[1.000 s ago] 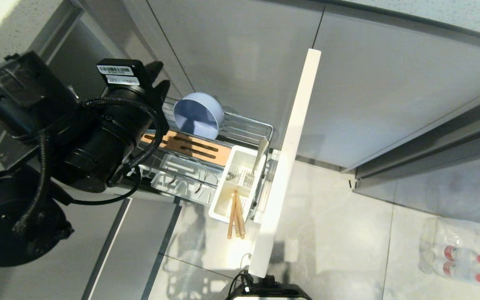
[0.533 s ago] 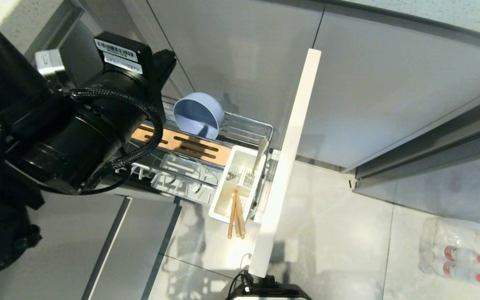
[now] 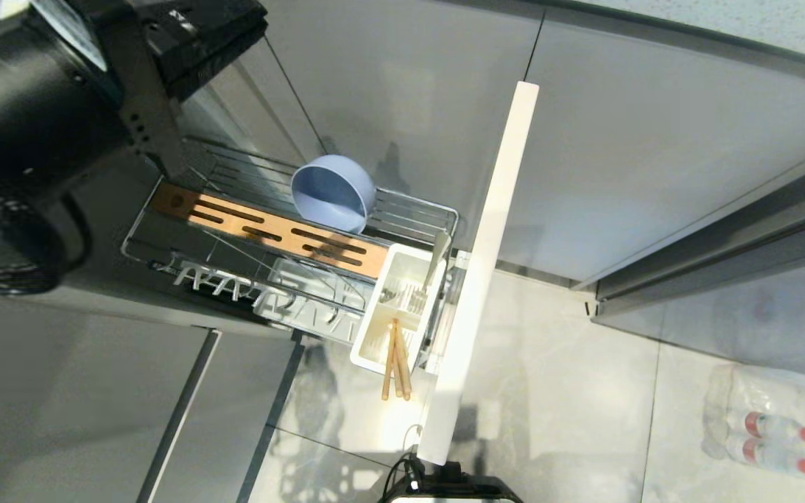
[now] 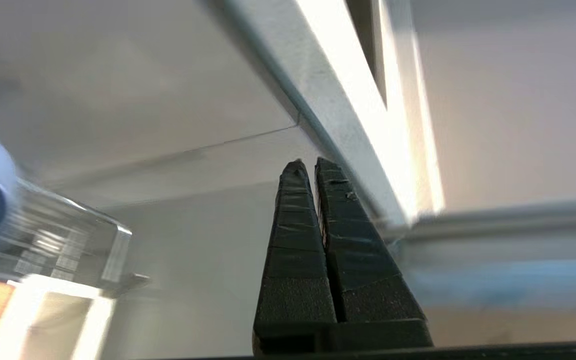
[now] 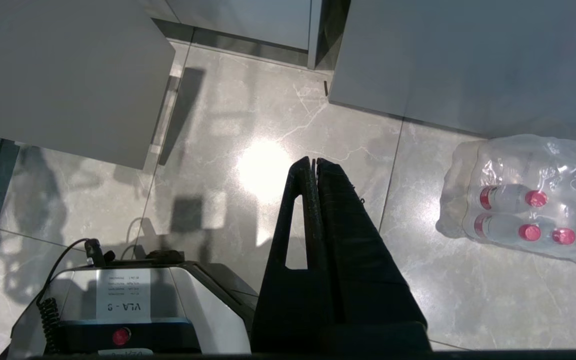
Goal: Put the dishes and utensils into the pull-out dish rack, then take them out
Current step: Pick up the chopsticks and place it in the cupboard
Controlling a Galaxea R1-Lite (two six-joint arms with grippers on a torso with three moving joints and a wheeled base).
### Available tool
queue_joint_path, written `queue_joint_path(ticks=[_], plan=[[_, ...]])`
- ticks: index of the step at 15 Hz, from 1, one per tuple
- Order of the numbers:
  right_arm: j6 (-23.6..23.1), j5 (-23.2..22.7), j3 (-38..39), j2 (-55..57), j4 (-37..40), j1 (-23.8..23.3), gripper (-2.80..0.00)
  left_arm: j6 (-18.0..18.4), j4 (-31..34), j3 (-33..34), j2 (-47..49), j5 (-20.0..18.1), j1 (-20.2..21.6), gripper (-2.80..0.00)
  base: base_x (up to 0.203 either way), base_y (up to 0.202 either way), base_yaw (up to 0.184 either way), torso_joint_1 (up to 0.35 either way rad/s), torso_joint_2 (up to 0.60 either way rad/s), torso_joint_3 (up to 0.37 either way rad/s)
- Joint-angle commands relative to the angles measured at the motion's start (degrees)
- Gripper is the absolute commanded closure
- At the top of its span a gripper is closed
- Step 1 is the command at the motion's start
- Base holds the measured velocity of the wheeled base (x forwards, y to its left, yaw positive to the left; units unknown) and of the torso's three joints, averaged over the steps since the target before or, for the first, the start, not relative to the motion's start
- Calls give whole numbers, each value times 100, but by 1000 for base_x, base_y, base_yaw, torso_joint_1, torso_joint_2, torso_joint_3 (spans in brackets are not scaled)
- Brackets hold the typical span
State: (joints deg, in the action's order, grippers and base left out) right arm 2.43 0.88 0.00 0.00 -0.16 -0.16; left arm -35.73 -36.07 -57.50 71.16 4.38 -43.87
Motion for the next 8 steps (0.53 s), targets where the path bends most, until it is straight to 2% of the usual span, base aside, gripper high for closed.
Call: queue_joint_path(ticks=[1,3,5,6,8], plan=[[4,0,0,9,-2,7,0,652,393,-293,-331,1,0,0,0,0,0,0,0,0],[4,0,0,9,-2,7,0,1374,907,-766,-397,286,45,0,0,0,0,0,0,0],[4,0,0,8,-2,-2,0,1847,1356,-1411,-421,742,147,0,0,0,0,0,0,0],[4,0,0,9,-2,-1,0,2069,1562,-1728,-428,891,272,0,0,0,0,0,0,0],[4,0,0,1,-2,-1,0,2367,2054,-2419,-433,1115,859,0,0,0,0,0,0,0]])
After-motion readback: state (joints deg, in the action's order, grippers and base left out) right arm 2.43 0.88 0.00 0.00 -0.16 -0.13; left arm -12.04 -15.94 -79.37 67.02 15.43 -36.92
